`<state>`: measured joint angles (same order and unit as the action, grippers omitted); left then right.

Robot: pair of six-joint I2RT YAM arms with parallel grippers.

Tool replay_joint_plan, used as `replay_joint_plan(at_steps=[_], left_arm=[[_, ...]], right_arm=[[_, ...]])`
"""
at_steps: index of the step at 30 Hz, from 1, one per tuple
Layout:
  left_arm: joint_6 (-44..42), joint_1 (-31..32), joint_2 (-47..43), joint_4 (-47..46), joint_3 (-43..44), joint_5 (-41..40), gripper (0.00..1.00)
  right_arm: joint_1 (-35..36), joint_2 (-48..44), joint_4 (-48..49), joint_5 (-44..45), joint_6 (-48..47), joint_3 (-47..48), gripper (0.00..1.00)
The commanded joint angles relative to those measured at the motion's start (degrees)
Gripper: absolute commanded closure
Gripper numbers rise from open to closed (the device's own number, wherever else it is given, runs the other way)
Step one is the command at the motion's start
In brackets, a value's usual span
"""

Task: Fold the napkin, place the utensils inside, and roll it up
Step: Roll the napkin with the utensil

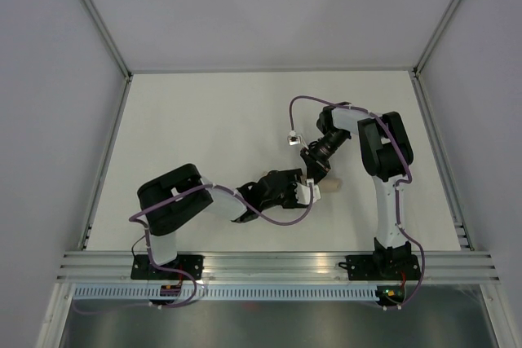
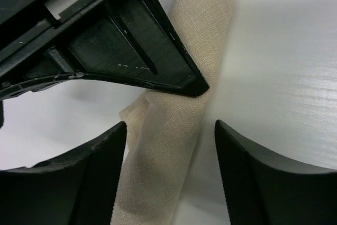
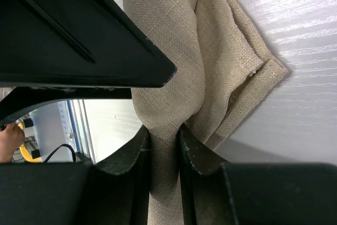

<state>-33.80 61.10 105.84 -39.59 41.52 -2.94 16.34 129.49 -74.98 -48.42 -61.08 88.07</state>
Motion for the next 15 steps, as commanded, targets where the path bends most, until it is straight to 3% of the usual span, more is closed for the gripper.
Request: replay_joint_plan(at_steps=[1, 6, 9, 10, 11, 12, 14, 15], left_arm=[[-2.8, -0.2, 1.7, 3.6, 2.1, 1.8, 0.3], [-0.8, -0.8, 2.9, 10.9, 4.1, 5.7, 0.41], [-0.1, -0.8, 4.2, 12.5, 4.9, 6.1, 0.52], [0.5, -0.8, 4.5, 13.8, 5.3, 6.4, 0.57], [1.0, -0.8, 4.7, 14.7, 5.7, 6.8, 0.7], [1.5, -0.8, 5.1, 15.5, 6.1, 7.1, 0.73], [2.9, -0.8, 5.8, 17.4, 7.1, 7.4, 0.89], [3.4, -0.8, 5.7, 17.9, 7.4, 8.0, 0.93]], right_arm=[[-0.3, 4.1, 5.8, 9.9, -3.4, -0.7, 0.88], [-0.4, 4.6, 4.8, 9.8, -4.0, -0.2, 0.89], [-0.4, 4.4, 4.9, 9.7, -4.1, -0.4, 0.89], [-0.5, 4.2, 5.1, 9.6, -4.1, -0.5, 0.89], [-0.5, 4.0, 5.3, 9.6, -4.0, -0.9, 0.87], [-0.5, 3.5, 5.4, 9.5, -4.0, -1.1, 0.81], [-0.5, 2.6, 5.2, 9.1, -4.3, -1.8, 0.69], [-0.5, 2.1, 5.1, 9.1, -4.4, -2.0, 0.58]])
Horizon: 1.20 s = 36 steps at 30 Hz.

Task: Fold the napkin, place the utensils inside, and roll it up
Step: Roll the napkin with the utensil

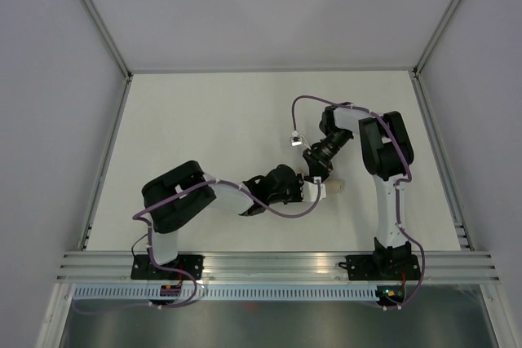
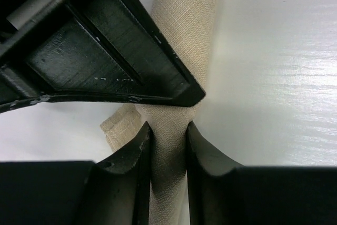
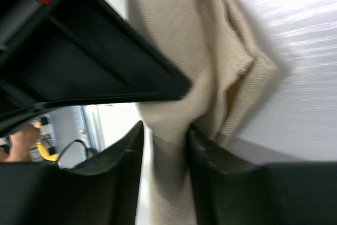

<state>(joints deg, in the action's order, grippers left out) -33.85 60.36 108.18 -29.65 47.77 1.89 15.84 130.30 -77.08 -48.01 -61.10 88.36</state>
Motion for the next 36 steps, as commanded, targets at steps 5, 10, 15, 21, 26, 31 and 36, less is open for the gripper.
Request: replay_joint_plan(at_steps=[5, 10, 15, 21, 26, 31, 36], left_arm=[[8.6, -0.2, 2.8, 10.0, 2.0, 6.4, 0.98], [12.4, -1.3, 2.8, 13.8, 3.8, 10.8, 0.98], [15.0, -2.7, 4.6, 20.8, 6.9, 15.2, 0.98], [18.1, -5.7, 7.0, 28.2, 12.8, 24.1, 0.98], [20.3, -10.3, 9.9, 36.7, 18.5, 31.0, 0.98], [22.2, -13.9, 13.9, 45.2, 26.1, 36.1, 0.98], [21.6, -15.8, 18.9, 54.2, 32.8, 38.2, 0.98]], right_arm=[[-0.6, -3.8, 8.8, 7.3, -2.6, -4.1, 0.37], [-2.2, -10.3, 15.4, 5.7, 4.2, -6.3, 0.27], [-6.2, -18.9, 31.8, 5.7, 16.9, -11.5, 0.24], [-12.8, -27.5, 43.4, 2.1, 25.6, -17.9, 0.25], [-15.5, -38.2, 53.0, 1.9, 27.1, -28.2, 0.26], [-17.0, -47.5, 55.4, 1.2, 21.4, -36.0, 0.25], [-13.6, -56.5, 54.7, 3.3, 12.9, -43.9, 0.23]])
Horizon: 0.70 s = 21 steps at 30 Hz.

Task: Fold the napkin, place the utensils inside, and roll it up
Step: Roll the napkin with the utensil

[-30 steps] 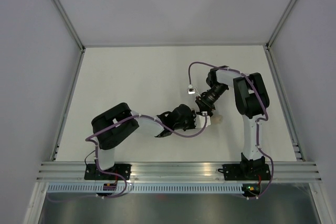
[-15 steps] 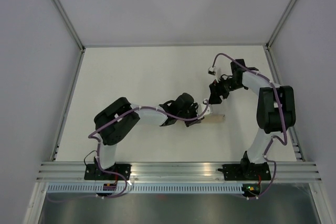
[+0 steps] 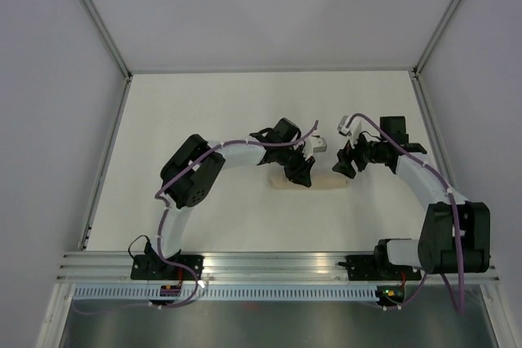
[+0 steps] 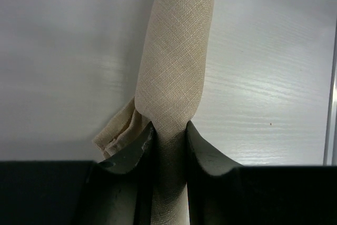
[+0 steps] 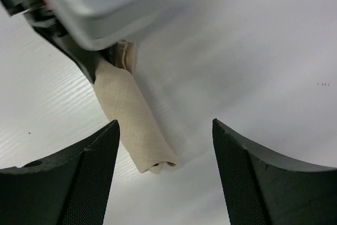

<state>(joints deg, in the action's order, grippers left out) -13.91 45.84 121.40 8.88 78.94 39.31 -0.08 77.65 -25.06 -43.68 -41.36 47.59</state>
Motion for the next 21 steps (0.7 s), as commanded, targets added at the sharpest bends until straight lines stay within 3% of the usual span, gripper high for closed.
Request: replay_joint_plan(at_steps=[1, 8, 15, 21], left_arm=[[1.6, -1.5, 6.4, 16.9, 2.6, 1.5, 0.98], [1.4, -3.5, 11.8, 23.8, 8.9, 4.7, 0.98], [1.6, -4.0, 13.8, 25.3, 10.0, 5.1, 0.98], [1.1, -4.7, 15.5, 28.5, 11.9, 5.8, 0.98]], right_arm=[[3.2, -6.4, 2.8, -0.2, -9.1, -5.8, 0.23], [12.3, -15.9, 10.7, 9.2, -13.0, -16.3, 0.17], [21.2, -12.1, 14.9, 15.7, -13.0, -18.4, 0.17], [24.5, -7.3, 17.8, 17.8, -13.9, -18.5, 0.18]])
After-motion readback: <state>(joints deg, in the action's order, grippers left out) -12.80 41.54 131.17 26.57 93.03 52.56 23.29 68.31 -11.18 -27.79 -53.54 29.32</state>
